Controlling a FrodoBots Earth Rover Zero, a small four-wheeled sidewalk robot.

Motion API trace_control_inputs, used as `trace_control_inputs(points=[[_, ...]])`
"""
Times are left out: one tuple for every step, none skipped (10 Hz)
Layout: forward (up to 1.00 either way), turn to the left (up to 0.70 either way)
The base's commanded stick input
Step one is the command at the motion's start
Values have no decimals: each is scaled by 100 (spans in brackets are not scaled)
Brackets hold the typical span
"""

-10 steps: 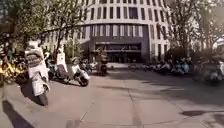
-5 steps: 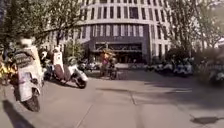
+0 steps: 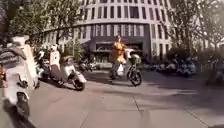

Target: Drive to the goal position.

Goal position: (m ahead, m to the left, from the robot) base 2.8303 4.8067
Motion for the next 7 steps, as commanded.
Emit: trace_control_inputs(points=[[45, 0], [45, 0], [45, 0], [45, 0], [45, 0], [45, 0], [45, 0]])
